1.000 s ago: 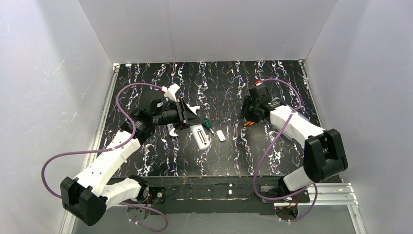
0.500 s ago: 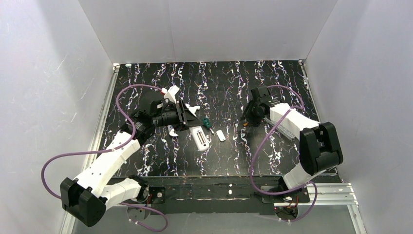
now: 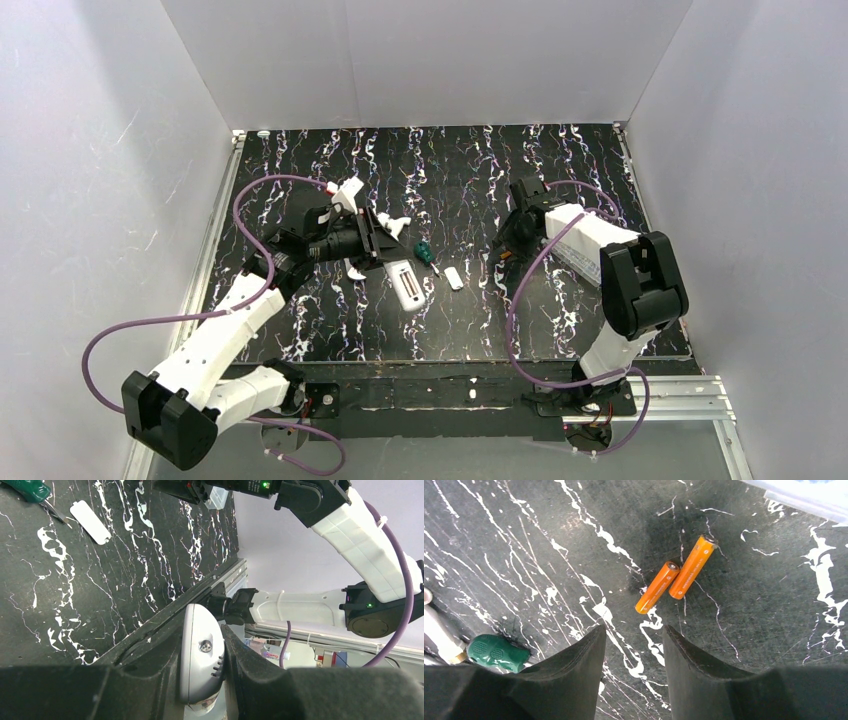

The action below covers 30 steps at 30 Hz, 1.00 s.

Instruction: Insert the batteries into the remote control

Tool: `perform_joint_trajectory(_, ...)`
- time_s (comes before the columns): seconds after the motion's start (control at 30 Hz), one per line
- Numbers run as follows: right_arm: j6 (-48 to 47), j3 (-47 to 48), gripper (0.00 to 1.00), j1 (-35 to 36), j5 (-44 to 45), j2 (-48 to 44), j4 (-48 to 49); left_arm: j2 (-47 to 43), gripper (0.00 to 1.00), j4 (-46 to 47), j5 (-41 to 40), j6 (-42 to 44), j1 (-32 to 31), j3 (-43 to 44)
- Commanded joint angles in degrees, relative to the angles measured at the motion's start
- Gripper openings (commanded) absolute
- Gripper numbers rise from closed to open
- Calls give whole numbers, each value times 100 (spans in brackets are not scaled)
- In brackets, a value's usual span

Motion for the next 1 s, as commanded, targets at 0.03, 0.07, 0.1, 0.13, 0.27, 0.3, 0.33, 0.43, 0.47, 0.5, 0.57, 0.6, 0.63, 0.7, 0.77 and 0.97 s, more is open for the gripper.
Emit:
perform_joint_trajectory(0.03,169,239,54,-78,173,86,-72,-188,0,-11,296,66,84,-44)
perform_joint_trajectory(0.07,171,246,53,-87,182,91,-72,-181,0,-10,304,64,94,-46)
perform_joint_trajectory(0.1,167,255,53,-89,188,110,-74,-184,0,-10,310,63,106,-52)
perform_joint_trajectory(0.13,157,276,53,-93,197,139,-82,-189,0,-11,321,57,115,-53)
perform_joint_trajectory(0.27,132,302,53,-98,208,225,-78,-206,0,-15,331,63,146,-56)
perform_joint_trajectory(0.3,129,308,53,-98,224,246,-70,-207,0,-18,327,64,151,-56)
perform_joint_trajectory(0.33,121,315,53,-98,235,264,-61,-207,0,-11,324,64,158,-58)
perform_joint_trajectory(0.43,68,356,52,-97,336,324,-51,-181,0,74,318,-11,168,-38)
perform_joint_trajectory(0.47,59,375,52,-98,365,347,-63,-159,0,107,322,-30,164,-23)
perform_joint_trajectory(0.5,44,394,52,-97,376,369,-67,-140,0,124,322,-47,171,-7)
perform_joint_trajectory(0.57,31,416,50,-98,401,410,-68,-113,0,153,329,-49,169,28)
perform_joint_trajectory(0.6,34,423,50,-98,415,423,-70,-103,0,161,329,-44,169,46)
perform_joint_trajectory(0.63,32,425,49,-98,418,444,-67,-88,0,164,331,-43,165,54)
perform_joint_trajectory(0.7,25,434,47,-98,419,481,-60,-85,0,162,331,-52,173,66)
perform_joint_trajectory(0.77,-8,440,45,-98,401,519,-33,-69,0,185,323,-86,176,71)
perform_joint_trajectory(0.97,-98,416,37,-98,420,540,-10,-30,0,286,288,-169,173,123)
